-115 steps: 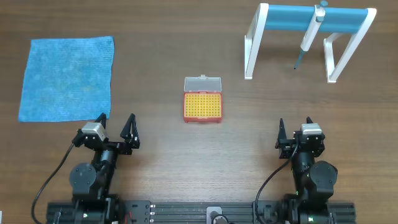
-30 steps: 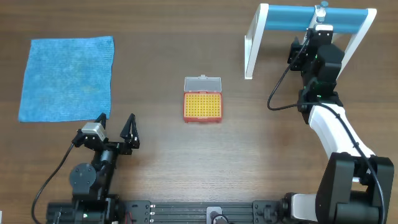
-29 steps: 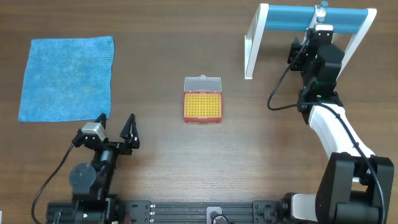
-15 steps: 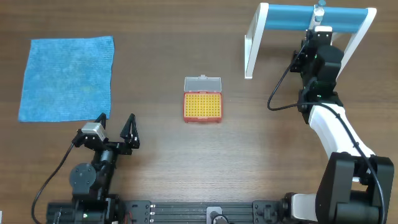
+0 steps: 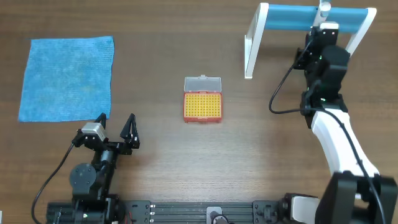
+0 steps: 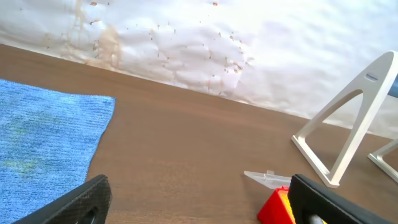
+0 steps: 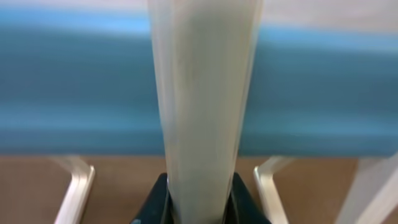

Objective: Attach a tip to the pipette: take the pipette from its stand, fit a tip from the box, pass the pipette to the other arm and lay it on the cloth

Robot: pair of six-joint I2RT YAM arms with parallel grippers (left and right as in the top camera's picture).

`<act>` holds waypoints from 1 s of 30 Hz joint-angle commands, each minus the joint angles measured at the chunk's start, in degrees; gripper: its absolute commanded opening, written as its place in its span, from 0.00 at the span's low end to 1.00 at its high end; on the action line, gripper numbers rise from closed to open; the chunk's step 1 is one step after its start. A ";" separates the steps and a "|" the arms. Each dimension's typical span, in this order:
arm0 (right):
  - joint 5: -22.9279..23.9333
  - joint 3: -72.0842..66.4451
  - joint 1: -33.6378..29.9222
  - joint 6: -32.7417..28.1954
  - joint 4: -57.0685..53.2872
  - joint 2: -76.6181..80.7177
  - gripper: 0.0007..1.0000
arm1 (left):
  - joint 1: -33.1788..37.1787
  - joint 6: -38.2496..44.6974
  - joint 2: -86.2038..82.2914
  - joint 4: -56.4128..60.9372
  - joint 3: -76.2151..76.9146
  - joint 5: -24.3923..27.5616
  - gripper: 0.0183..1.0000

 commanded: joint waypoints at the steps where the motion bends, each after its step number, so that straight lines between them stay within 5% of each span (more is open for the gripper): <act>1: -1.84 1.29 0.24 0.04 -0.96 -5.42 0.07 | 0.24 -0.70 -0.33 -0.22 -0.17 0.46 0.92; 3: -3.52 1.29 0.59 0.04 -3.98 -6.88 0.07 | 0.24 -0.70 -0.33 -0.22 -0.17 0.46 0.92; 9: -21.35 0.57 7.82 0.00 -11.45 -11.61 0.07 | 0.24 -0.70 -0.33 -0.22 -0.17 0.46 0.92; 15: -21.33 -13.05 17.05 -0.90 8.72 -13.77 0.07 | 0.24 -0.70 -0.33 -0.22 -0.17 0.46 0.92; 20: -16.90 -27.43 24.33 10.67 36.35 -10.97 0.07 | 0.24 -0.70 -0.33 -0.22 -0.17 0.46 0.92; 30: -17.16 -27.87 35.63 8.50 31.74 -3.54 0.07 | 0.24 -0.68 -0.33 -0.22 -0.17 0.46 0.92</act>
